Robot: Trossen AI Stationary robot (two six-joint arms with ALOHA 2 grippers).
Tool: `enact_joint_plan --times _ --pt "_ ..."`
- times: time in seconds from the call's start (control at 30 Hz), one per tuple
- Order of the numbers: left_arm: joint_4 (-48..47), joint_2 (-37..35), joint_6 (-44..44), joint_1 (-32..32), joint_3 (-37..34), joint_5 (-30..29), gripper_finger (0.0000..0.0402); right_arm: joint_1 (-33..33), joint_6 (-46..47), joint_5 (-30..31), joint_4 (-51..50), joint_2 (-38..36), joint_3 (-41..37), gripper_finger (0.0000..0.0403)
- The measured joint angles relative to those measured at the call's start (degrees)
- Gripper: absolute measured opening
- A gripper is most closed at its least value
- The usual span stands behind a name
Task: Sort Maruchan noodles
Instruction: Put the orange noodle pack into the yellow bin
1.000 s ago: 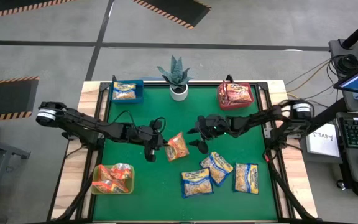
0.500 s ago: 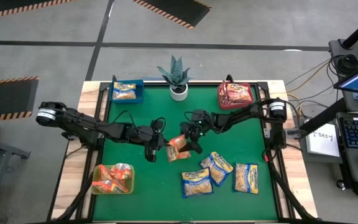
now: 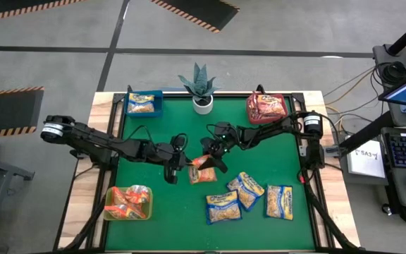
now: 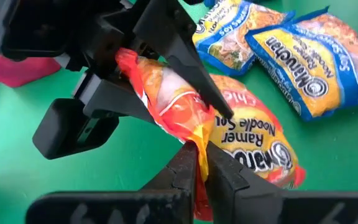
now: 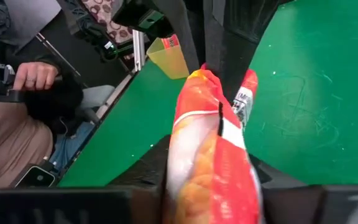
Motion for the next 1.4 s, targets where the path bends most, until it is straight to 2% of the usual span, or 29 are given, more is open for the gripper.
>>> enact_joint_plan --times 0.23,0.43,0.5,0.67,0.9,1.17,1.33,1.4 --pt "-0.71 -3.05 -1.11 0.02 0.00 -0.18 0.0077 0.04 0.82 -0.15 0.42 -0.10 0.02 0.0044" --pt "-8.00 -13.78 -0.95 -0.16 0.00 -0.26 0.0145 0.36 2.92 0.53 1.00 -0.55 0.02 0.0044" --pt "-9.13 -18.28 -2.20 -0.20 0.00 -0.32 0.0157 1.09 2.88 3.79 1.22 -0.98 0.18 0.0043" --pt "-9.18 -28.12 -5.75 -0.20 0.00 -1.09 0.0163 4.06 -1.05 9.76 1.18 -0.98 4.15 0.0040" --pt "-9.10 -37.81 -10.91 -0.41 -0.65 -2.15 0.0164 7.74 -8.15 10.64 -1.54 -0.94 12.98 0.0039" --pt "-7.53 -44.10 -13.30 -0.93 -3.15 -11.13 0.0164 11.04 -16.94 11.06 -2.40 -0.92 20.10 0.0039" --pt "-7.13 -47.08 -13.85 -0.94 -2.90 -11.39 0.0164 13.56 -24.88 17.42 -2.20 -0.87 22.04 0.0038" --pt "-7.14 -48.07 -14.44 -0.94 -2.80 -11.39 0.0164 14.17 -26.50 18.23 -1.70 -0.13 23.21 0.0038"
